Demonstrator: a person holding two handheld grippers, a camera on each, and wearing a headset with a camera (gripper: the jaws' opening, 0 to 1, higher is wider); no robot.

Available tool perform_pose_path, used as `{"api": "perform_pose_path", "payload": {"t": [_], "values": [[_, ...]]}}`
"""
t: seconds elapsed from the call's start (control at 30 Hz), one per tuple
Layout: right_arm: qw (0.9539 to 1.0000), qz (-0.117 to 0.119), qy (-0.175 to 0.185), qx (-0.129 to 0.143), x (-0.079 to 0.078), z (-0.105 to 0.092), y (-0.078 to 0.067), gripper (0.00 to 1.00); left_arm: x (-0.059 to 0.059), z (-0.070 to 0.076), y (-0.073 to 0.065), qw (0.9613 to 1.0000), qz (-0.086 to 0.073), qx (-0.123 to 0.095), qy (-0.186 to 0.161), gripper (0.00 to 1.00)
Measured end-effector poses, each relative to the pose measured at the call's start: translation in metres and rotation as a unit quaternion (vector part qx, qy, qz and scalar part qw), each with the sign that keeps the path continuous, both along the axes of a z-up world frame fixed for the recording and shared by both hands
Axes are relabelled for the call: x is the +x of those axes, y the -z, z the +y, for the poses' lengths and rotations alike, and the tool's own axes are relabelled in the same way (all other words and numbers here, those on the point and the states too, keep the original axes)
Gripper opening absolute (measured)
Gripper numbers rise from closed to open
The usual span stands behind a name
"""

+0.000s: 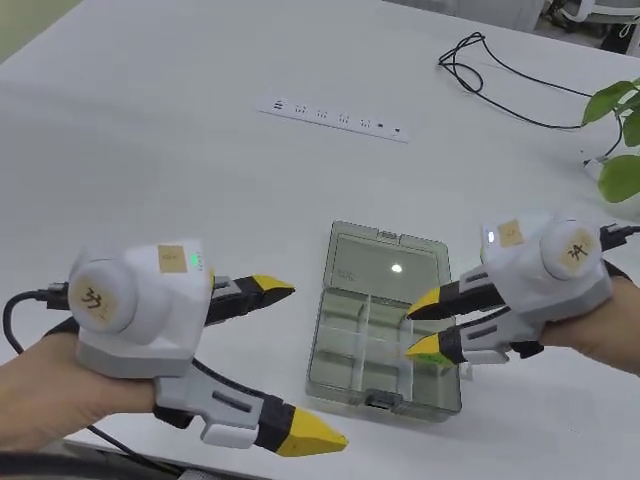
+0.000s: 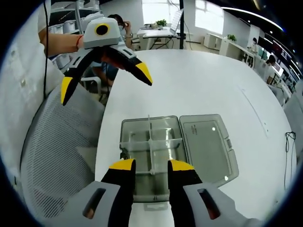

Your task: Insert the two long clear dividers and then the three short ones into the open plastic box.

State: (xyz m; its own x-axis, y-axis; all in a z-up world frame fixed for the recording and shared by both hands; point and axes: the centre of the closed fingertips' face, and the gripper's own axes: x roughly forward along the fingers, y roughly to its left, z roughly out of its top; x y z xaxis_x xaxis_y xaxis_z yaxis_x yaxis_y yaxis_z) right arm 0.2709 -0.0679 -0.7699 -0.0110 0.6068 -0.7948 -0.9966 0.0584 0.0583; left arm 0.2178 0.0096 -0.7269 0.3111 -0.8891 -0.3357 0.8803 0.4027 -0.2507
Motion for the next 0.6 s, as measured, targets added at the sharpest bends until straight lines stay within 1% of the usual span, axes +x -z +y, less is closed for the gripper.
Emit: {"api": "perform_pose_path", "payload": {"t": [0.2,0.33,0.43,0.6], "values": [[0.9998,-0.004,0.017,0.007,0.001,-0.014,-0.009,0.34,-0.001,0.000,0.000,1.0000,-0.002,0.003,0.001,1.00],[0.9997,-0.007,0.023,0.003,-0.001,-0.026,-0.012,0.38,-0.001,0.001,-0.001,1.0000,-0.002,0.003,0.000,1.00],[0.9996,-0.008,0.028,-0.004,-0.002,-0.038,-0.011,0.41,0.000,0.002,-0.001,1.0000,-0.003,0.004,0.000,1.00],[0.9988,-0.007,0.043,-0.021,-0.003,-0.062,-0.006,0.46,-0.001,0.002,-0.001,1.0000,-0.003,0.003,-0.001,1.00]]}}
